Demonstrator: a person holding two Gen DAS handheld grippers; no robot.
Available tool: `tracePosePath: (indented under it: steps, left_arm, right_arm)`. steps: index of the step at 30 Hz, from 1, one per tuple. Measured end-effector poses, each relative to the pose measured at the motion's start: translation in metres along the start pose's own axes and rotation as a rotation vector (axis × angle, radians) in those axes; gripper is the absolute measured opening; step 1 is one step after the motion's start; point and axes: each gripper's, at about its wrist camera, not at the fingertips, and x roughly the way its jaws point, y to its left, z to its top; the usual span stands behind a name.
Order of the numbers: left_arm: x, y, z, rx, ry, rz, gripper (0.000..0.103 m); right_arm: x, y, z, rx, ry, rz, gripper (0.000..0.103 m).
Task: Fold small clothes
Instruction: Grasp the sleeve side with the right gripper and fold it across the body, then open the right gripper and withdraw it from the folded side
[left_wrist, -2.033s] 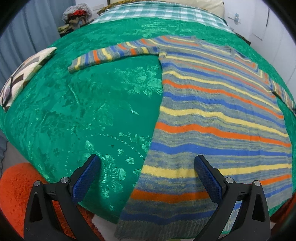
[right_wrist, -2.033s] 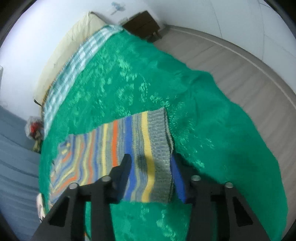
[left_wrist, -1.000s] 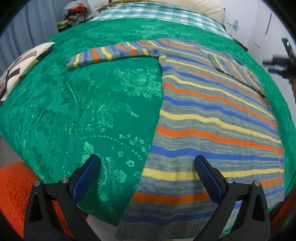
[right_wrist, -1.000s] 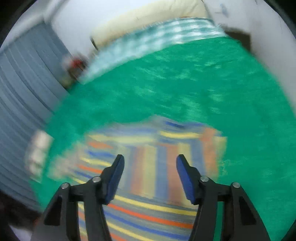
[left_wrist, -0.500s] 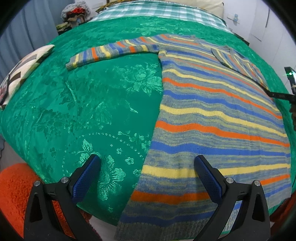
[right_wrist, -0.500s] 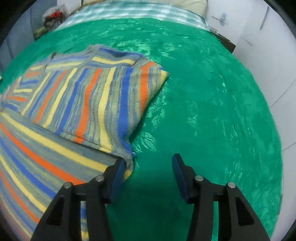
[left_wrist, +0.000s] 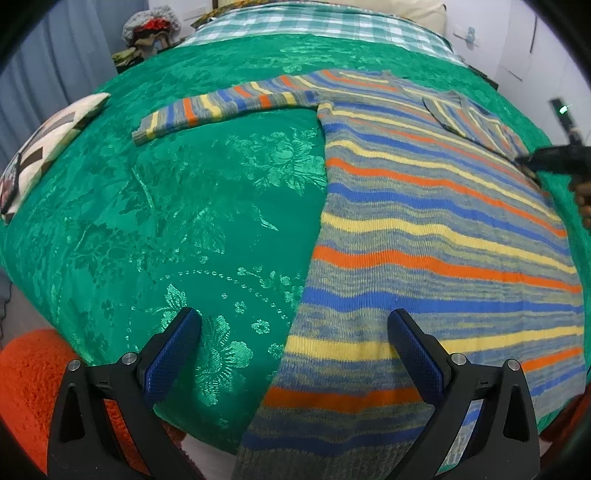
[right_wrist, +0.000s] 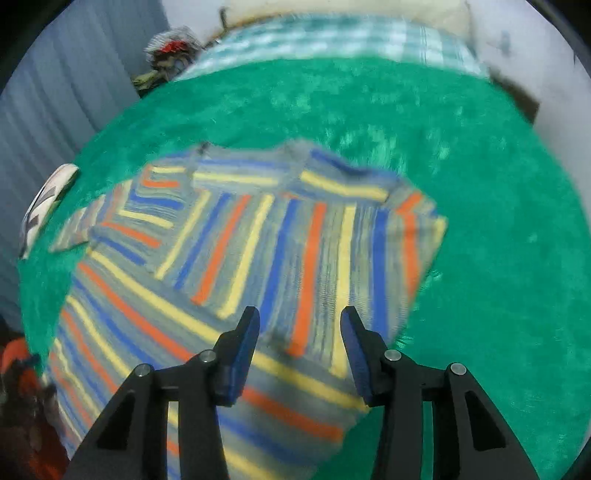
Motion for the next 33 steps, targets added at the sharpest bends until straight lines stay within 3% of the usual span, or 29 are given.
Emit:
tracePosePath:
  steps: [1,3,5,11,18,25,29,33]
  left_arm:
    - [-0.001,0.0,-0.001,0.004,0.0,-0.002,0.102]
    - [-0.003,0.001,-0.001,0.002,-0.004,-0.009,0.102]
    - [-0.003,0.002,0.0,-0.001,-0.003,-0.021,0.102]
    - [-0.011,-0.004,0.0,0.015,-0.031,-0.041,0.102]
    - [-0.018,-0.02,-0.01,0.094,-0.045,-0.046,0.102]
    - [-0.016,-0.034,-0.019,0.157,-0.022,-0.048,0.102]
    - [-0.006,-0.04,-0.025,0.185,0.025,-0.044,0.102]
    - [-0.017,-0.037,-0.023,0.17,-0.011,-0.036,0.102]
  right_arm:
    - [0.012,-0.013,-0.002,0.052,0.028,-0.004,0.03]
    - [0.004,-0.026,-0.004,0.14,-0.019,-0.006,0.019]
    - [-0.017,-0.026,-0.012,0.164,-0.058,-0.058,0.027]
    - [-0.075,0.006,-0.062,0.012,-0.093,-0.067,0.04]
    - [-0.12,0.061,-0.166,-0.069,-0.116,-0.021,0.046]
    - [-0.148,0.098,-0.247,-0.011,-0.179,-0.04,0.054]
    - [-0.149,0.095,-0.266,0.038,-0.178,-0.076,0.054]
    - [-0.153,0.083,-0.272,0.099,-0.206,-0.119,0.054]
